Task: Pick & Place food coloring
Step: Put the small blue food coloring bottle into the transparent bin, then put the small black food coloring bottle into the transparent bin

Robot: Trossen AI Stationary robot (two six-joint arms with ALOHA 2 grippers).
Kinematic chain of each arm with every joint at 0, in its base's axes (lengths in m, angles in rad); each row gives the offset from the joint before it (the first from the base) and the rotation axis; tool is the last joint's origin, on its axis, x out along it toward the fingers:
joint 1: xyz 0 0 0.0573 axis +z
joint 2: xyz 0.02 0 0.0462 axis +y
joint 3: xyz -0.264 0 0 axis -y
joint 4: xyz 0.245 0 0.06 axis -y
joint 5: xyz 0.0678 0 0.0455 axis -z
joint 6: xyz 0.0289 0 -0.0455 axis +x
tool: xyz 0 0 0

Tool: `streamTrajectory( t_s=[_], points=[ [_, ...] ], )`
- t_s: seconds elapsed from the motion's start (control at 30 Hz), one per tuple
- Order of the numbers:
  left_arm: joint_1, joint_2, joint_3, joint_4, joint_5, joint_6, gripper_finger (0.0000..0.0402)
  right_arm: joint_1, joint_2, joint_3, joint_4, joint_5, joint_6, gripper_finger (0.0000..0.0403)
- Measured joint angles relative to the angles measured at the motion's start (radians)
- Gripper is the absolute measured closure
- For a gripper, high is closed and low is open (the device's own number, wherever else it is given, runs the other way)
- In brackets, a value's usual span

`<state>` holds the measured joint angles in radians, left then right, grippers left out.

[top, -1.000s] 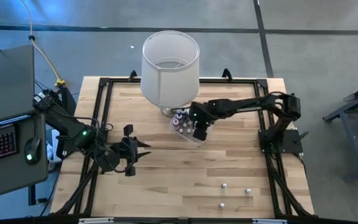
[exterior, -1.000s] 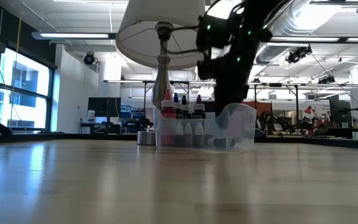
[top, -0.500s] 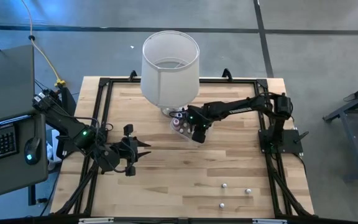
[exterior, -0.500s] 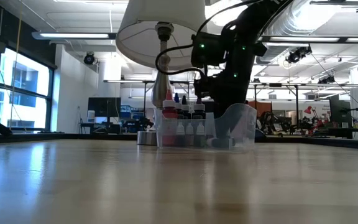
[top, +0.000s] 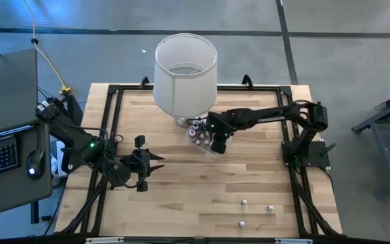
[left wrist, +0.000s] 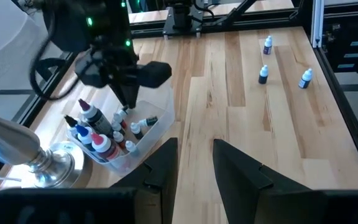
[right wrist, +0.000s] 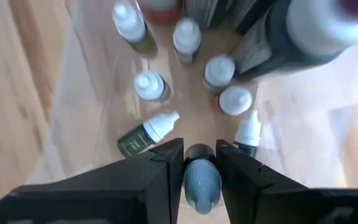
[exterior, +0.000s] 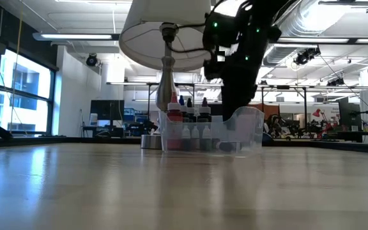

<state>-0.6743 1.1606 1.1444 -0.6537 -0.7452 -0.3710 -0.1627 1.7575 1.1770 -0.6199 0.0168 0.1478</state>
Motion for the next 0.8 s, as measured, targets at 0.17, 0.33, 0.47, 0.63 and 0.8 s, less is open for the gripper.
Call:
streamTrajectory(
  t_s=[0.17,0.33,0.47,0.63,0.8],
  points=[
    [0.000,0.000,0.000,0.000,0.006,0.000,0.0302,0.006,0.009,-0.002,0.004,0.015,-0.014,0.0288],
    [0.000,0.000,0.000,0.000,0.027,0.000,0.0302,0.005,0.055,-0.003,0.040,0.066,-0.062,0.0231],
    [0.000,0.000,0.000,0.001,0.052,-0.001,0.0302,-0.001,0.054,0.008,0.044,0.081,-0.078,0.0206],
    [0.000,0.000,0.000,-0.001,0.055,-0.001,0.0302,0.013,-0.002,0.139,-0.150,0.091,-0.064,0.0206],
    [0.000,0.000,0.000,0.000,0.054,-0.001,0.0302,0.093,-0.028,0.340,-0.446,0.035,0.008,0.0226]
  ],
)
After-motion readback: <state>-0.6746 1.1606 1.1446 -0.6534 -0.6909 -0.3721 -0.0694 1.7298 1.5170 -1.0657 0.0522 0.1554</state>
